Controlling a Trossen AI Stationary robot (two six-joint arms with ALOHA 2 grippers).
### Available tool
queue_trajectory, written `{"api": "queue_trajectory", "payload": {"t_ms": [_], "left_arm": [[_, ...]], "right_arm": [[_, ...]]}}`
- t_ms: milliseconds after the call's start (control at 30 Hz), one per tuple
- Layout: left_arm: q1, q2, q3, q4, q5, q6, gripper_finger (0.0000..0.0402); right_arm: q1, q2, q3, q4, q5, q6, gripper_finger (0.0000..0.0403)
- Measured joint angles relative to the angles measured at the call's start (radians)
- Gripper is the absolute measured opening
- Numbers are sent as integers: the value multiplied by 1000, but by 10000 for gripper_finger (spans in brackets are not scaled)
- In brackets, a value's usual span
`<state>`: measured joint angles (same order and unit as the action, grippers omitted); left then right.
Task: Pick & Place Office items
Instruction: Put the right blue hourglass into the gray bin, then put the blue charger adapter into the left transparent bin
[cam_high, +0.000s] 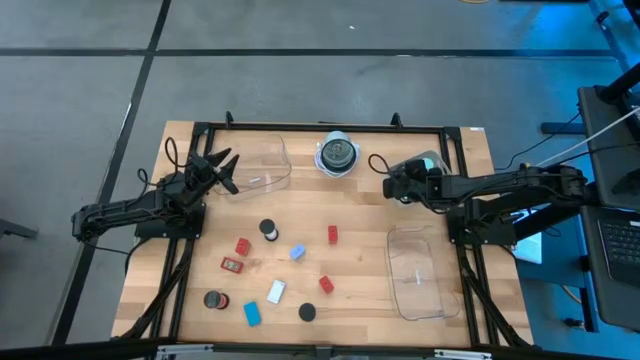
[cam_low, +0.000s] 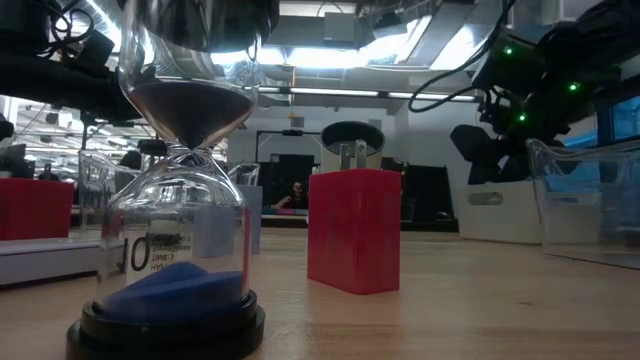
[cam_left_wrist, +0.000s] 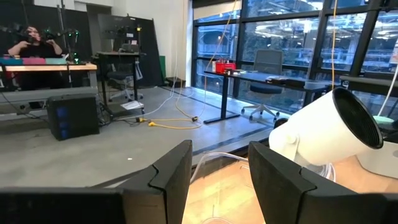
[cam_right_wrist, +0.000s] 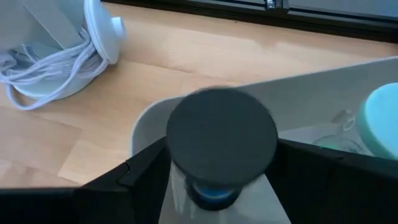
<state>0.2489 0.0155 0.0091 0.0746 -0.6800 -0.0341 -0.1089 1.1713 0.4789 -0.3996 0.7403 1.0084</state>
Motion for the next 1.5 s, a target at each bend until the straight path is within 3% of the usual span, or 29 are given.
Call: {"api": "queue_trajectory", "payload": {"t_ms": [367,700,900,1167,1500], "left_arm": [[0,0,0,0,0,3,155],[0,0,0,0,3,-8,155],[0,0,0,13,186,-31,155],[-2,11,0,35,333,-76,180],[-122,197,74,138,361,-76,244]], "right_arm": [[0,-60,16,-20,1,-52,278],[1,-107,242,-215,-80,-235,307],[21,-107,345,-224,-164,-325,299],[90,-107,361,-227,-172,-366,291],[106,-107,361,-227,-149,-388,291]]}}
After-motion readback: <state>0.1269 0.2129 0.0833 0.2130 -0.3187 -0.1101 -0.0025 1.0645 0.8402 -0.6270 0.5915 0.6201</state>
